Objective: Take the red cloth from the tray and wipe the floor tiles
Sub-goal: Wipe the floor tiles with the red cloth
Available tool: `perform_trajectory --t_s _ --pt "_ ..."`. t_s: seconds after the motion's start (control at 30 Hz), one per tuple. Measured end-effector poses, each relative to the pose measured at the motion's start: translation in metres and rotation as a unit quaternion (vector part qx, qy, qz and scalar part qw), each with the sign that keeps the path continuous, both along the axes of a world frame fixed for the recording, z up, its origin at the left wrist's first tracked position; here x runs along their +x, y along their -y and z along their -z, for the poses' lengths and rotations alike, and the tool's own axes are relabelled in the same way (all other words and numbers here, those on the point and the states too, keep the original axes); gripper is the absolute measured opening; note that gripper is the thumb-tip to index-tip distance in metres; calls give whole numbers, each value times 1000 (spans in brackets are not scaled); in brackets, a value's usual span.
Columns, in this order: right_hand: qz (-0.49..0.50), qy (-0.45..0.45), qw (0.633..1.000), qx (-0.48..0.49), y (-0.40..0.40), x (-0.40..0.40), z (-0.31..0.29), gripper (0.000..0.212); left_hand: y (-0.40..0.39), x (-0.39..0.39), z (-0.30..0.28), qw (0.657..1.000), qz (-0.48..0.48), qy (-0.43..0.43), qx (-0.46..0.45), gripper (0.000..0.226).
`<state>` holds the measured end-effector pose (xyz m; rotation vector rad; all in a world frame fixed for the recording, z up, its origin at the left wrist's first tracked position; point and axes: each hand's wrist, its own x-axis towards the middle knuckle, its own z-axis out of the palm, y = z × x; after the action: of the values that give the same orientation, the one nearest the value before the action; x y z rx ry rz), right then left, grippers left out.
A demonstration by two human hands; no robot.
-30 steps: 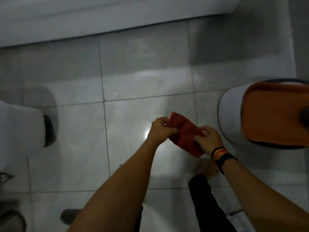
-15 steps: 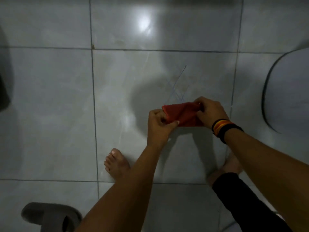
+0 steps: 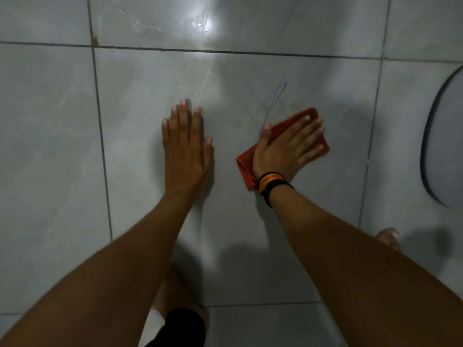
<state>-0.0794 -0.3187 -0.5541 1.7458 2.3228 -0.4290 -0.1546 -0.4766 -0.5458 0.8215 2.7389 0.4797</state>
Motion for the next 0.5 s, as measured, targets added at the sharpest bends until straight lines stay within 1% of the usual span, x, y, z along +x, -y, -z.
perform_trajectory --t_s 0.07,0.1,0.17,0.2,0.23,0.27,0.3,0.37,0.43,0.47,0.5 --pt "-132 -27 990 44 6 -9 12 86 -8 -17 17 1000 17 -23 4 63" --pt "-220 -43 973 56 14 -4 19 83 -10 -22 24 999 19 -36 -3 64" --pt "-389 -71 918 36 34 28 24 79 -10 -25 33 998 21 -57 -12 65" --pt "-440 -77 894 15 40 53 21 79 -10 -25 34 998 22 -58 -14 65" --pt "-465 -79 882 9 40 80 18 77 -10 -26 34 998 23 -55 -13 65" --pt "-465 -68 882 17 35 106 14 75 -9 -27 32 998 23 -52 -12 65" --pt "-444 -49 894 30 26 124 9 72 -8 -27 32 998 19 -52 -10 65" --pt "-354 -7 934 44 -5 130 7 71 -9 -26 32 999 20 -50 -7 65" --pt "-242 10 969 50 -32 97 11 71 -10 -24 35 999 22 -48 -8 65" --pt "-202 0 978 59 -41 70 14 71 -9 -23 36 998 19 -53 -8 65" --pt "-185 -12 980 74 -44 41 18 71 -9 -24 37 998 18 -58 -8 65"
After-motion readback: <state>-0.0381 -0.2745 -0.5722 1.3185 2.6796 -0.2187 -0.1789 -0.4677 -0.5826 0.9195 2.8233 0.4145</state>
